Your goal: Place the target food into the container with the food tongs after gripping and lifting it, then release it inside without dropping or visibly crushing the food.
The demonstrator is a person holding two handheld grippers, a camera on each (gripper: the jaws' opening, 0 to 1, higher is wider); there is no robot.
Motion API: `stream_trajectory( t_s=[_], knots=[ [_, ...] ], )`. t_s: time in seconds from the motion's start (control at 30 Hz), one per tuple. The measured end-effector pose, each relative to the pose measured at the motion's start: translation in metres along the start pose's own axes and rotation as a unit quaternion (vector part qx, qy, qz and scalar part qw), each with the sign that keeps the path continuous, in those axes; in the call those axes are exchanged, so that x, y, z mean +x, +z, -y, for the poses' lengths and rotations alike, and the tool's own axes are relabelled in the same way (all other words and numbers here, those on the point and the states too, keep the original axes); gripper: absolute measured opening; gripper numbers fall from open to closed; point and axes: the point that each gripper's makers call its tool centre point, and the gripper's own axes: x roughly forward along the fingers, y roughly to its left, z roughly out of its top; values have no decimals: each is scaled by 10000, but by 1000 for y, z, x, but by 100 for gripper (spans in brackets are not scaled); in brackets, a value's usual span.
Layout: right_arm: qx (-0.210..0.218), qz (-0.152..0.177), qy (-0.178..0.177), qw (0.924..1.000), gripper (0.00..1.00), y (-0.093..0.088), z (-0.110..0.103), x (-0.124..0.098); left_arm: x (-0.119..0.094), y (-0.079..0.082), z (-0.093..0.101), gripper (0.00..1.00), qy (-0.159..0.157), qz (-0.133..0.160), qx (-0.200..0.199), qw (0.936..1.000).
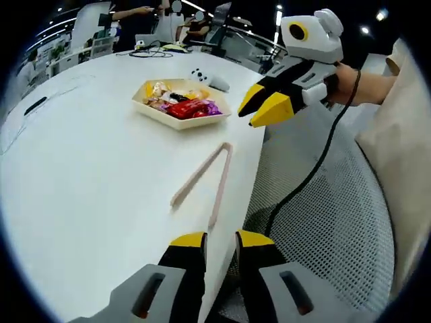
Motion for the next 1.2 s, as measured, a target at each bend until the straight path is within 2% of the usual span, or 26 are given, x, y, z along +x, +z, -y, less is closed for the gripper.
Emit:
stream_trajectory(
  t_s=[0.2, 0.27, 0.3, 0.4, 0.43, 0.47, 0.53, 0.6, 0.67, 0.8, 0.87, 0.93, 0.97, 1.03, 1.13, 1.2],
  knots=[
    [-78, 173, 49, 9998, 15, 12, -5, -3, -27, 8, -2, 17, 354, 474, -175, 9981],
    [-76, 285, 38, 9996, 16, 20, -8, -4, -35, 10, -2, 16, 380, 601, -214, 9972],
    [-161, 457, -64, 9988, 16, 30, -9, -7, -44, 14, -1, 15, 431, 765, -191, 9960],
    [-309, 680, -198, 9970, 17, 44, -10, -11, -54, 18, -3, 16, 550, 952, -248, 9936],
    [-423, 809, -224, 9956, 18, 56, -15, -14, -65, 22, -5, 16, 649, 1169, -379, 9903],
    [-558, 1009, -273, 9930, 19, 68, -17, -16, -70, 24, -6, 17, 695, 1252, -411, 9888],
    [-561, 1177, -298, 9910, 22, 82, -21, -19, -81, 27, -7, 18, 810, 1445, -481, 9850],
    [-566, 1314, -358, 9891, 26, 92, -20, -21, -92, 30, -7, 20, 904, 1600, -550, 9814],
    [-558, 1438, -383, 9873, 31, 102, -20, -21, -106, 35, -8, 24, 1064, 1840, -623, 9752],
    [-547, 1547, -429, 9855, 40, 112, -20, -22, -124, 38, -10, 35, 1323, 2033, -672, 9678],
    [-532, 1676, -478, 9833, 47, 121, -19, -24, -135, 38, -13, 42, 1511, 2125, -693, 9629],
    [-428, 1772, -480, 9821, 50, 125, -18, -27, -156, 39, -18, 50, 1841, 2348, -691, 9519],
    [-388, 1820, -475, 9814, 51, 126, -19, -29, -161, 39, -19, 56, 1908, 2393, -705, 9494],
    [-307, 1946, -469, 9793, 53, 127, -20, -34, -177, 40, -26, 64, 2210, 2633, -772, 9359],
    [-233, 2140, -546, 9750, 60, 127, -18, -41, -191, 41, -30, 75, 2416, 2887, -920, 9218],
    [-154, 2223, -536, 9734, 64, 128, -18, -43, -198, 41, -31, 81, 2508, 2964, -950, 9167]
  ],
)
